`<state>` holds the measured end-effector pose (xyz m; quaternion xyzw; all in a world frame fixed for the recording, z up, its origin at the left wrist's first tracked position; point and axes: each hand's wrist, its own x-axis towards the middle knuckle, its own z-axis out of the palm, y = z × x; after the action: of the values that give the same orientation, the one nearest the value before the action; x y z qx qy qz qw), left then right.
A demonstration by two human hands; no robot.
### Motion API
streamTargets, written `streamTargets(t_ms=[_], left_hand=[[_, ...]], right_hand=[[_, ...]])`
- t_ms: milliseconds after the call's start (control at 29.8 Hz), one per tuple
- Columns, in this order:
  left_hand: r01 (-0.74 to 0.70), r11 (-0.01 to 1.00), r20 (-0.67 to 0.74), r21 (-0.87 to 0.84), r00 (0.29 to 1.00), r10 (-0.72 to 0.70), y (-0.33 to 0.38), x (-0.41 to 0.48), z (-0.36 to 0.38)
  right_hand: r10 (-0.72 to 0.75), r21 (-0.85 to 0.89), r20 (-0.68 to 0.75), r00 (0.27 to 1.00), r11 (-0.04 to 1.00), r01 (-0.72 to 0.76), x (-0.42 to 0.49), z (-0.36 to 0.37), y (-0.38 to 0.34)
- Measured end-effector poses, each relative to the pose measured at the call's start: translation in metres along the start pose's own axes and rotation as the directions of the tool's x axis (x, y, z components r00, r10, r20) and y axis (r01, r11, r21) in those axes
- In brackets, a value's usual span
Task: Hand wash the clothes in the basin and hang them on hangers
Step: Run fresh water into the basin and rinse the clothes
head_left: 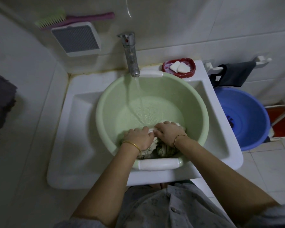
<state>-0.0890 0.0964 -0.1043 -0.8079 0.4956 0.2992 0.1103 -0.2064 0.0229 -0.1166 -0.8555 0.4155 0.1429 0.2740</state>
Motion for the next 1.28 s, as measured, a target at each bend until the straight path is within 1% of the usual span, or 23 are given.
streamTargets(t_ms=[1277], left_hand=[[-0.002, 1.000, -0.002, -0.002, 1.000, 0.002, -0.0009, 0.0020, 0.0018]], right_hand=[[0.011, 0.009, -0.007, 1.000, 1.000, -0.011, 0.0011, 0.0017, 0.0005]])
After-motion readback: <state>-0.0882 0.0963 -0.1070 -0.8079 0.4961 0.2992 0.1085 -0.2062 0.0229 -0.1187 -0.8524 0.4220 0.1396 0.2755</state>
